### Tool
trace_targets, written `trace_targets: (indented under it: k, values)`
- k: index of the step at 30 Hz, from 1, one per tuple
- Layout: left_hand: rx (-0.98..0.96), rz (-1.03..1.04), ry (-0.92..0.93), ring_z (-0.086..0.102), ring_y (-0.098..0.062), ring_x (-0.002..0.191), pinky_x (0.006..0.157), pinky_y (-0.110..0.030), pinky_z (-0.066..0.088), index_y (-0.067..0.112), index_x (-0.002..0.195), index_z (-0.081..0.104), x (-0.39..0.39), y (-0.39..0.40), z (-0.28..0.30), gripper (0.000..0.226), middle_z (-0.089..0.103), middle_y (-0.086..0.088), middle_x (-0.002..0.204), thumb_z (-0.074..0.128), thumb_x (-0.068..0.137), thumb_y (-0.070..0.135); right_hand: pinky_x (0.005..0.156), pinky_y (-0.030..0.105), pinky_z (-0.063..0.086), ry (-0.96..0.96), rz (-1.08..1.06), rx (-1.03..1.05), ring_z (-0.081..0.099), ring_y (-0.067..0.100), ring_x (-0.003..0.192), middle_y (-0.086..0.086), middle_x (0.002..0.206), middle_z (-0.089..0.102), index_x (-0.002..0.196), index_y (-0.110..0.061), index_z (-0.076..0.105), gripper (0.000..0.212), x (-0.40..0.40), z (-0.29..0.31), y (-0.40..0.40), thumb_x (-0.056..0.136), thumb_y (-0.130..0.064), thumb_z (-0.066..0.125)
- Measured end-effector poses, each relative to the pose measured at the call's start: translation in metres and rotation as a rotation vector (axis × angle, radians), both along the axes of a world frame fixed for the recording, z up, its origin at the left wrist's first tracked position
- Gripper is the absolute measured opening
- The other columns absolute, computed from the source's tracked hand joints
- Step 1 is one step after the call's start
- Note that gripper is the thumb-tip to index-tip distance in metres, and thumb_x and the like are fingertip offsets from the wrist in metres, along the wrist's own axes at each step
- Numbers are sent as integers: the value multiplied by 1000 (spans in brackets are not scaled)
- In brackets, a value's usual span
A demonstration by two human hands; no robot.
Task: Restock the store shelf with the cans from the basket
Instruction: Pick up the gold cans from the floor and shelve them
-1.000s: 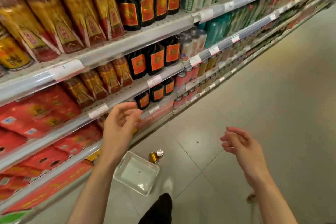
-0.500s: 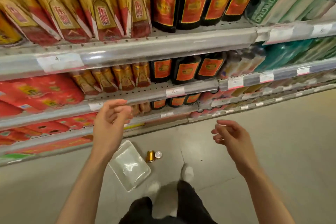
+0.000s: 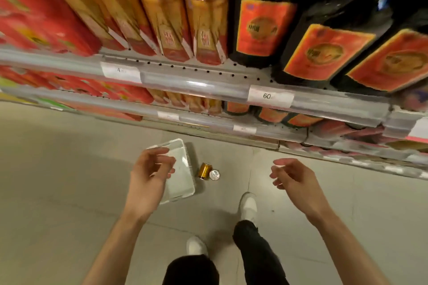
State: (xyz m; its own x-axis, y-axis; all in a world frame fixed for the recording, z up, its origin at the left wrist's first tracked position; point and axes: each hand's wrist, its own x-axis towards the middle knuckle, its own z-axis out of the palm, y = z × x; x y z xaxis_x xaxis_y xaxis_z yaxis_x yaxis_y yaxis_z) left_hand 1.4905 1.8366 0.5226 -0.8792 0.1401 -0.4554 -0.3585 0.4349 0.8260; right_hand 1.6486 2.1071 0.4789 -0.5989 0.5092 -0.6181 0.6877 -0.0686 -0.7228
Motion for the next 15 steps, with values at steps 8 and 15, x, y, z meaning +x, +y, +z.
trace_targets:
  k: [8,15]
  values:
    - [-94,9,-84,69,-22,86,90,-46,56,29,109,61,-7,-11,-255,24,74,3,90,64,94,11,74,27,56,15,186,61,73,11,73,-1,89,77,109,-22,70,14,-48,-215,1,96,-22,68]
    - [-103,-6,12,66,-13,86,75,-22,53,22,116,58,-29,-2,-457,22,70,-2,99,61,96,14,72,29,57,74,356,86,72,12,79,1,96,74,108,-28,69,14,-83,-419,-15,94,-28,71]
